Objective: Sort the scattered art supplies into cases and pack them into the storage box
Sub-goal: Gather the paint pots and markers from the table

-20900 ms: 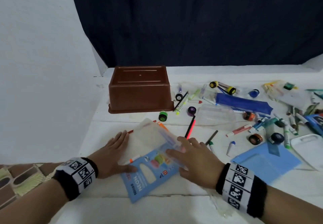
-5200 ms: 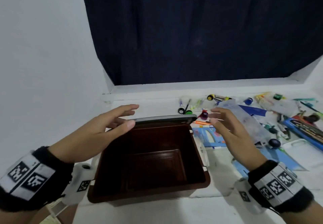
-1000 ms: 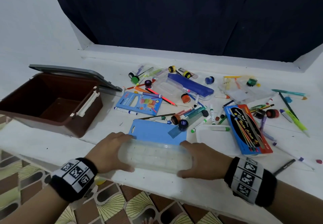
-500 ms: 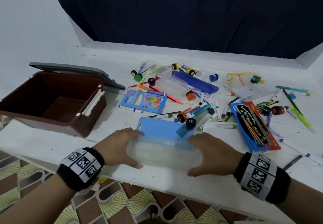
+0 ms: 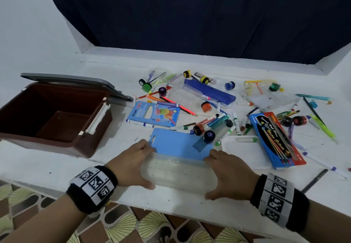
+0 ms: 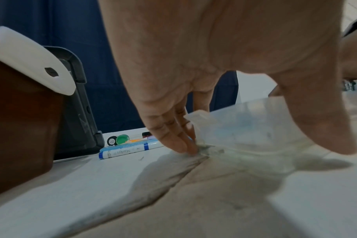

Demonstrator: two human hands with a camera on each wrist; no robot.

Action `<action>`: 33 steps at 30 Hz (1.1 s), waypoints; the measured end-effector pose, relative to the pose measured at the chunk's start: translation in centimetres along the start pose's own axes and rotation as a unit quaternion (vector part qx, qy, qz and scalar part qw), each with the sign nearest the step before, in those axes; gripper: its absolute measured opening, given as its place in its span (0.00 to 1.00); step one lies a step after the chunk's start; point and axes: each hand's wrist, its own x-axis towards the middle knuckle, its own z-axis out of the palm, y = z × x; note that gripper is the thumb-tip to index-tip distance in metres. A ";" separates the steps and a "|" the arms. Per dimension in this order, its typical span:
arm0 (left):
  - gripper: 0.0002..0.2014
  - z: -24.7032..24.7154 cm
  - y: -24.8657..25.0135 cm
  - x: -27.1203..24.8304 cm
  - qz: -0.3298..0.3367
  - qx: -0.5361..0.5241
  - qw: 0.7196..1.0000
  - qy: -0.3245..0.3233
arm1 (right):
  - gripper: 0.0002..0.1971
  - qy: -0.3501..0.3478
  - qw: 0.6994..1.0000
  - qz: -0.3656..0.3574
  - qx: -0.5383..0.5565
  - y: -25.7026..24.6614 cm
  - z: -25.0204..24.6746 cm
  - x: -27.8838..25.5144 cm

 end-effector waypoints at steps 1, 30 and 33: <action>0.45 -0.2 -0.1 0.3 -0.003 -0.005 1.000 0.007 | 0.42 0.006 1.000 0.009 0.006 0.0 -0.2 0.2; 0.50 -1.3 1.0 3.6 -0.047 -0.008 0.998 0.051 | 0.43 0.026 0.994 0.052 0.088 2.9 -1.3 3.4; 0.51 -1.4 1.1 3.6 -0.046 -0.003 0.998 0.048 | 0.45 0.028 0.995 0.055 0.073 2.9 -1.3 3.5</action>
